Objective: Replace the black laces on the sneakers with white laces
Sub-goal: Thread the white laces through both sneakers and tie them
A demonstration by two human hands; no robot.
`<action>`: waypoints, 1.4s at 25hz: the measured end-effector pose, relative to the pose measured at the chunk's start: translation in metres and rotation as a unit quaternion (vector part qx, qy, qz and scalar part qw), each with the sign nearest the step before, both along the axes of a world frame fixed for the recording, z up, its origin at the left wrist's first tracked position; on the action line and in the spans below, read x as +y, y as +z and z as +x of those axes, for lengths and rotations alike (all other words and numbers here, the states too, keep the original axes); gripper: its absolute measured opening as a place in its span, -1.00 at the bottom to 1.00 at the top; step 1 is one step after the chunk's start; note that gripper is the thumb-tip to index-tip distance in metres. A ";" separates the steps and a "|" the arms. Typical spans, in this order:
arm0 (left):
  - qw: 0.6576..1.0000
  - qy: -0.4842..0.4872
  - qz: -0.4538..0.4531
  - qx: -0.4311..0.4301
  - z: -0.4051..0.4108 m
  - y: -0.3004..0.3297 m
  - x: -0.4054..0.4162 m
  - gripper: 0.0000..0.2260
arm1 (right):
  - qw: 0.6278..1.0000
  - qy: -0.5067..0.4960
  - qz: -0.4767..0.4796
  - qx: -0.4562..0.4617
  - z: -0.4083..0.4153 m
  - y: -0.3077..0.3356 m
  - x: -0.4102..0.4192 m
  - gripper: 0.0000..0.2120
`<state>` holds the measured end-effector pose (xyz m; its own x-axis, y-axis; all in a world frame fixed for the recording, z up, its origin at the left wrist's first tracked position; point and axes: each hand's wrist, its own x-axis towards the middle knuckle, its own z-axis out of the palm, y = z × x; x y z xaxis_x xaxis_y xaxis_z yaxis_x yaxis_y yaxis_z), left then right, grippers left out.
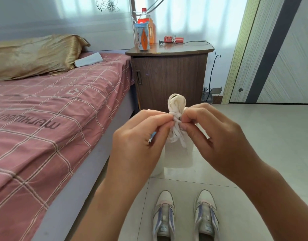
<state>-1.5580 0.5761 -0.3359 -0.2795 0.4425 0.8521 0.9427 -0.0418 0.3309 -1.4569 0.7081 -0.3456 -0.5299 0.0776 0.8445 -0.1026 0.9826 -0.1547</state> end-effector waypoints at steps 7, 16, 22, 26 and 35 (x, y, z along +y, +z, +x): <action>0.973 -0.056 -0.010 -0.224 -0.004 -0.008 0.008 -0.88 | 0.996 0.041 -0.076 0.002 -0.004 -0.013 -0.002 -0.88; 0.827 -0.196 0.047 -0.525 -0.013 -0.018 0.017 -0.93 | 0.539 0.335 -0.768 0.087 -0.018 -0.016 -0.024 -0.89; 0.665 -0.225 0.074 -0.709 -0.024 -0.034 0.030 -0.82 | 0.398 0.267 -0.875 0.065 -0.033 -0.032 -0.011 -0.77; 0.531 -0.230 0.089 -0.810 -0.031 -0.042 0.035 -0.80 | 0.371 0.245 -0.892 0.076 -0.033 -0.043 0.008 -0.77; 0.630 -0.213 -0.046 -0.745 -0.036 -0.069 0.038 -0.91 | 0.441 0.242 -0.862 0.067 -0.017 -0.051 0.046 -0.57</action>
